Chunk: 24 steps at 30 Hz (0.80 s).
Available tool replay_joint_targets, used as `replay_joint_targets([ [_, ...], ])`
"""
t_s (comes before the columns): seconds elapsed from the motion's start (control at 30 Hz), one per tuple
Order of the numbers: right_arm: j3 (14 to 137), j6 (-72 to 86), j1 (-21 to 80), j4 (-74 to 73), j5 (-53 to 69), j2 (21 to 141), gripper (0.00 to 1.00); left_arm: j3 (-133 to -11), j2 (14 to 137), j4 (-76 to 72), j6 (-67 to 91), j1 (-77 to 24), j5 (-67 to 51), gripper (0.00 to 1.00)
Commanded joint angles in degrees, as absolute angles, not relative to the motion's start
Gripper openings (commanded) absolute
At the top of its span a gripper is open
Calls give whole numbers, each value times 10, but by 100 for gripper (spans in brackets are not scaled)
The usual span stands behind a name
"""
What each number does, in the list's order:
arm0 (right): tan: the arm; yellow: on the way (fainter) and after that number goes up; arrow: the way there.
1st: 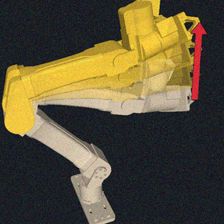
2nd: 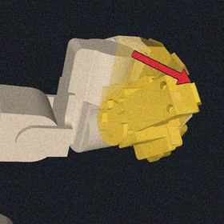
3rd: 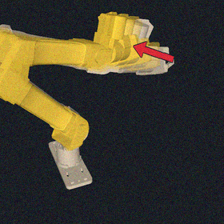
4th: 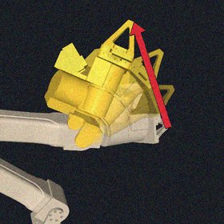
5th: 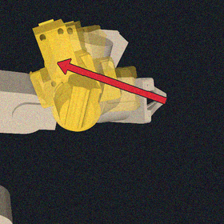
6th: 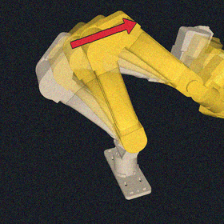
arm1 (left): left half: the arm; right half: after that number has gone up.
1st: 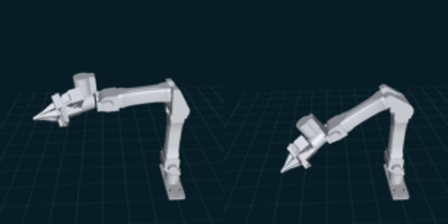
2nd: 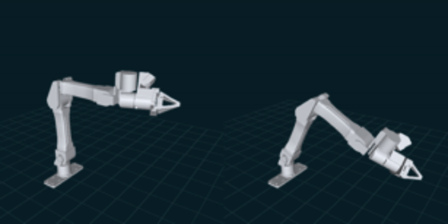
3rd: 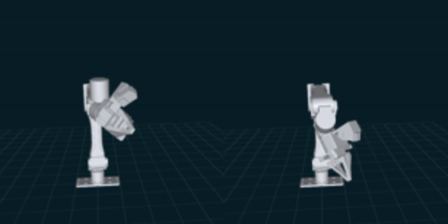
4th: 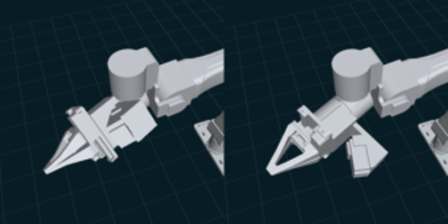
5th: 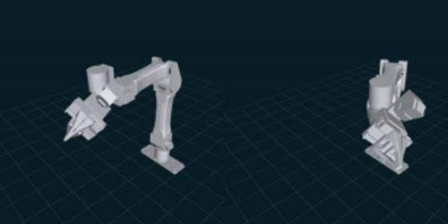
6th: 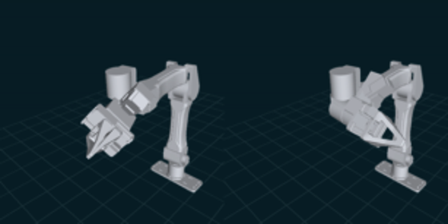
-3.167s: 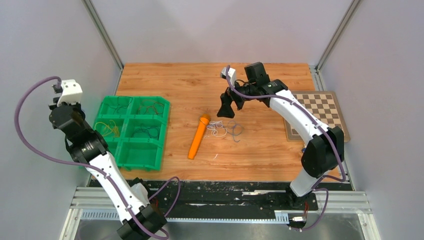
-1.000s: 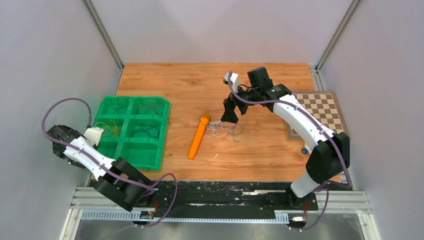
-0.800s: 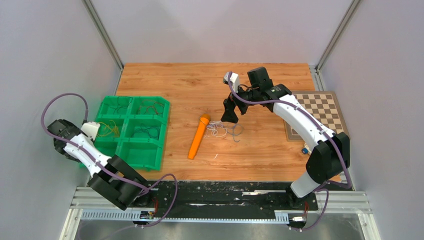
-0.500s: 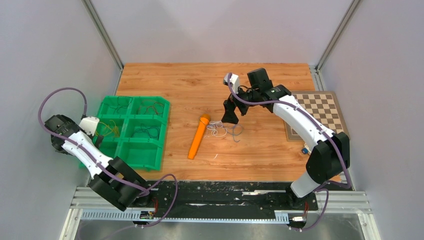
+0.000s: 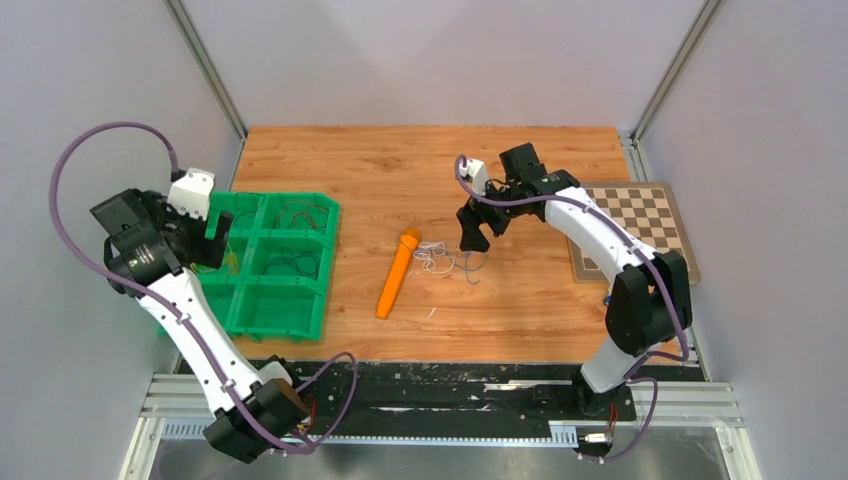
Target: Untangle the cables
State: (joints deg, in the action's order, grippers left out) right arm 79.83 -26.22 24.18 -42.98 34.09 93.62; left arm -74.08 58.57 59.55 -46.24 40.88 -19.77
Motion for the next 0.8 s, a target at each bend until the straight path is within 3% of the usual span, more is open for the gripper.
replay_joint_targets([
  [0.0,784,-320,253,-451,301,986,89,-815,586,567,-302,351,-359,100],
  [0.13,819,-318,255,-450,279,1049,83,-869,621,561,-254,215,-316,100],
  [0.4,855,-326,288,-395,288,1119,76,-795,590,488,-245,43,-247,100],
  [0.67,869,-316,320,-346,294,1176,79,-753,581,460,-213,13,-271,100],
  [0.77,876,-326,320,-340,293,1202,63,-747,579,445,-207,13,-287,100],
])
